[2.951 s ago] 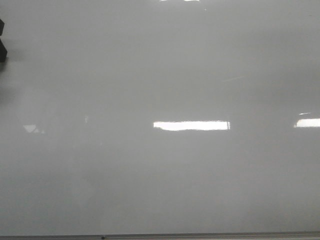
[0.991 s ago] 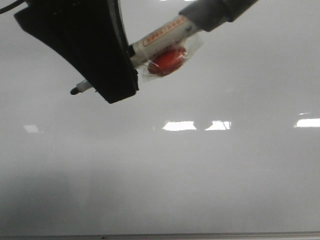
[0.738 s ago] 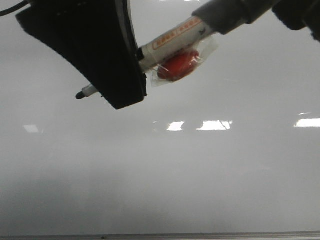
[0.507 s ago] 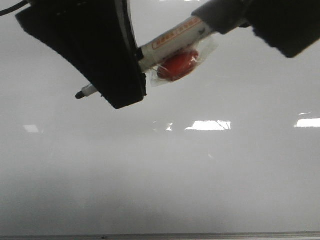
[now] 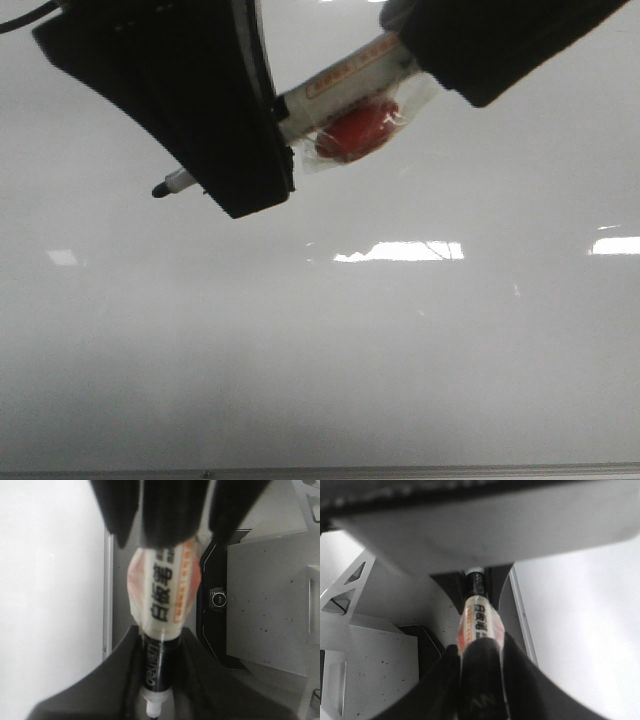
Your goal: Write number 7 on whiteboard
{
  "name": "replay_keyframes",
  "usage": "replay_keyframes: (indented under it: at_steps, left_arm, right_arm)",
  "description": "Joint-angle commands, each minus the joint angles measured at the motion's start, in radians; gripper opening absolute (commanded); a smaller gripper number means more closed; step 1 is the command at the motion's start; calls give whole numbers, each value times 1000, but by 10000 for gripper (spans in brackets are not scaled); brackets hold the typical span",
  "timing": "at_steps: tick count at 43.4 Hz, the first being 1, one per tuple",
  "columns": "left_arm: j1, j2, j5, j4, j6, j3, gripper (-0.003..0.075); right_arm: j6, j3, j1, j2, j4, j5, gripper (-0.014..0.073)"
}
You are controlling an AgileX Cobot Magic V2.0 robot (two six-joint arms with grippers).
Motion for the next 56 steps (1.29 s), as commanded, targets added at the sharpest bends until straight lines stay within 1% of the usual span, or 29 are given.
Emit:
replay_keyframes:
  at_steps: [1,4,6,10,11,14,16,18,21,24,29,33,36,39,41,44,49,56]
  left_arm:
    - [-10,-30,-26,-19,2,-34,-20]
    - [-10,-30,-24,-19,2,-34,-11]
    - [-10,-30,-24,-19,2,-34,18]
    - [-10,-30,-28,-17,2,-34,145]
    - [-10,-30,-28,-17,2,-34,195]
    - [-10,-31,-26,-6,-7,-38,313]
    - [-7,-40,-23,24,-43,-45,362]
    - [-7,-54,-19,61,-97,-52,391]
    - [-7,-99,-19,124,-168,-52,399]
    - [-5,-150,-24,126,-188,-48,399]
    - [24,-239,-48,116,-203,-15,399]
    - [92,-310,-141,102,-242,45,399]
    - [163,-352,-181,45,-242,94,399]
    - [226,-383,-190,-32,-242,133,399]
    - [263,-400,-203,-74,-242,158,399]
    - [301,-414,-226,-104,-242,192,399]
    - [321,-414,-231,-105,-242,211,399]
    - [321,-414,-231,-105,-242,211,399]
  right_arm:
    - [-15,-36,1,-13,49,-31,104]
    - [-15,-36,1,-13,49,-30,25]
    - [-15,-36,1,-13,49,-27,-18]
    - [-11,-36,1,-13,49,-22,-91]
    - [-11,-36,1,-13,49,-18,-108]
    - [-5,-36,1,-13,48,-14,-116]
    - [5,-36,1,-14,40,-13,-116]
    - [21,-36,0,-18,25,-12,-116]
    - [60,-36,0,-34,-22,-12,-116]
    - [125,-36,0,-59,-100,-14,-116]
    - [332,-36,-24,-109,-277,-5,-116]
    - [497,-28,-79,-156,-389,5,-116]
    - [574,-8,-129,-196,-400,1,-116]
    - [629,32,-176,-242,-399,-19,-116]
    - [676,59,-195,-278,-395,-48,-116]
    - [697,95,-201,-317,-381,-102,-116]
    - [692,113,-198,-344,-378,-129,-116]
    - [692,113,-198,-342,-373,-172,-116]
